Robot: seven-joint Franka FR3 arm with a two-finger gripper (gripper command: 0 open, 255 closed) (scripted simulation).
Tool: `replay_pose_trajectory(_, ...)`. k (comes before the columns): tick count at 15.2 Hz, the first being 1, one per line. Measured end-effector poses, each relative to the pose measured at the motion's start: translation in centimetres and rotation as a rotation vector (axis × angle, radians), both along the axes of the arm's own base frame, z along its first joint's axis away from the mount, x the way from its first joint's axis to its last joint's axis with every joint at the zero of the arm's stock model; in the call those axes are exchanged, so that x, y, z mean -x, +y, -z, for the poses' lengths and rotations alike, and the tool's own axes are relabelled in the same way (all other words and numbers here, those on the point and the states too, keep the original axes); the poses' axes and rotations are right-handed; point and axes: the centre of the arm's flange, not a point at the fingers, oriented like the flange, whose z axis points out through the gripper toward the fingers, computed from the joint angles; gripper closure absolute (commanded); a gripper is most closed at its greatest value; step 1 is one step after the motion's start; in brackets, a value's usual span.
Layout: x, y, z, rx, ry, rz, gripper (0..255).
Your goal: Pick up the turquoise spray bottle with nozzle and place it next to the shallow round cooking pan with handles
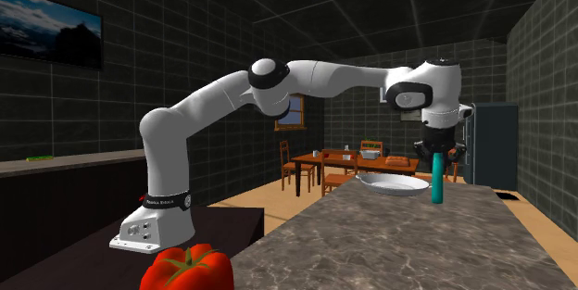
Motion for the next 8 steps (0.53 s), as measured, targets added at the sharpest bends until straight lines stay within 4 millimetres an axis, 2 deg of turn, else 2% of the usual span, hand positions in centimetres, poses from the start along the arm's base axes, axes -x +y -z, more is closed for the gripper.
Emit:
replay_pose_trajectory(5,0.0,-0.1,2.8,0.000,0.000,0.000,255)
replay_pose_trajectory(8,0.1,-0.1,3.3,0.000,0.000,0.000,255)
